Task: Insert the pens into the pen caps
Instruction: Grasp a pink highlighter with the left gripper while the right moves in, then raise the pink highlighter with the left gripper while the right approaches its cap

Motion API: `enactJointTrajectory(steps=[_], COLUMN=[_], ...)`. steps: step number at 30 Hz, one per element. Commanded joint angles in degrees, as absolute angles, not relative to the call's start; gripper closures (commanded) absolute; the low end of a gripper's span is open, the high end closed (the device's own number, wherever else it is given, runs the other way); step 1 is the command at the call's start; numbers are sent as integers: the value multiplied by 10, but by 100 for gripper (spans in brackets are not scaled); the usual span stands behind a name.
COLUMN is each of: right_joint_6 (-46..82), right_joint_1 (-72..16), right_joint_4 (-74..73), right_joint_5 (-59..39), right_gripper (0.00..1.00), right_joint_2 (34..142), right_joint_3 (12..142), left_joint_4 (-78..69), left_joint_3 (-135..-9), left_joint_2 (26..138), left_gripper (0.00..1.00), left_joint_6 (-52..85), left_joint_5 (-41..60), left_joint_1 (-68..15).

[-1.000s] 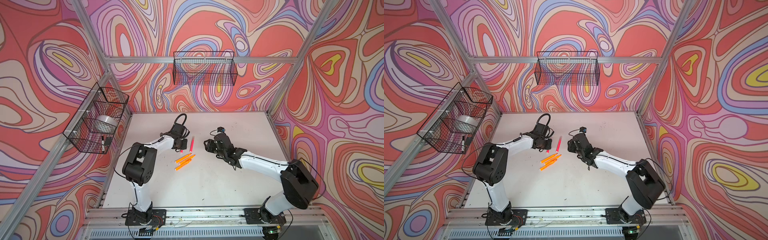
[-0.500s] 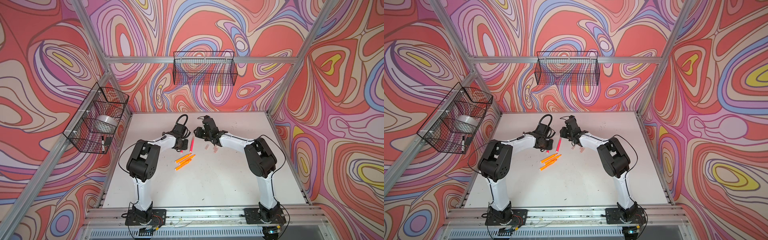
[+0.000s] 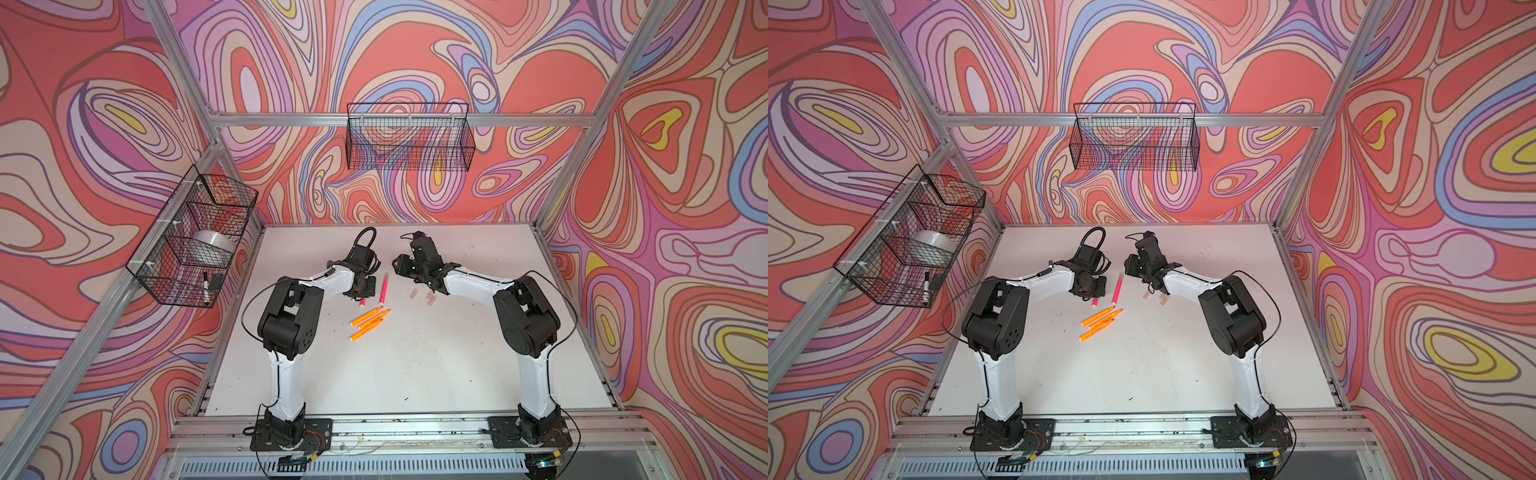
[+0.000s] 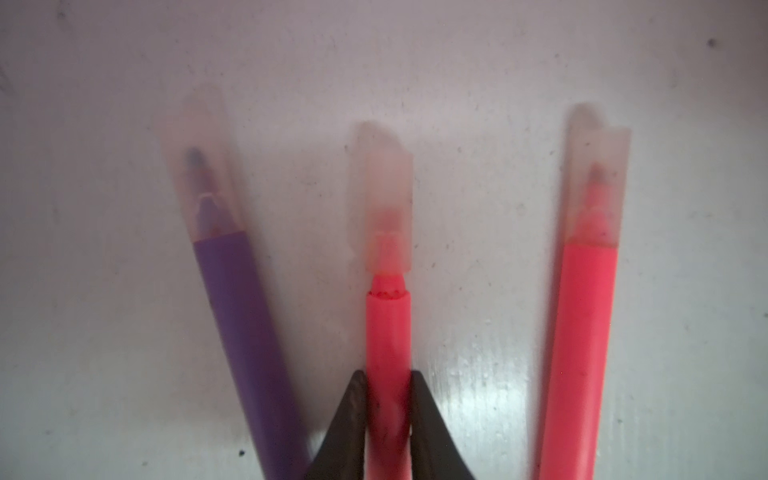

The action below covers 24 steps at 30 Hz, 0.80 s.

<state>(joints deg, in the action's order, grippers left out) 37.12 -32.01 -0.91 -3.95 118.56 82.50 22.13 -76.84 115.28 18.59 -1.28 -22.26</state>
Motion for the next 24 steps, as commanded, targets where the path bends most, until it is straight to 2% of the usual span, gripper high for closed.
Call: enactJointTrajectory(steps=[1,6,13,24], right_joint_6=[377,397,440,456], right_joint_1=[-319,-319,-320,-321], right_joint_4=[-31,-61,-139,-157], right_joint_5=[-45,-60,-80,-107], right_gripper=[59,59,58,57], right_joint_2=[1158,1153,1133,1142], right_joint_3=[813,791,743,751], left_joint_4=[263,235,199,197], left_joint_3=[-769,-755,-744,-724], left_joint_2=[1165,1153,1129,1092], left_gripper=[88,95,100,100], left_joint_6=[193,186,169,166], left_joint_5=[-23,-5,14,-4], left_joint_1=[-224,-225,-224,-225])
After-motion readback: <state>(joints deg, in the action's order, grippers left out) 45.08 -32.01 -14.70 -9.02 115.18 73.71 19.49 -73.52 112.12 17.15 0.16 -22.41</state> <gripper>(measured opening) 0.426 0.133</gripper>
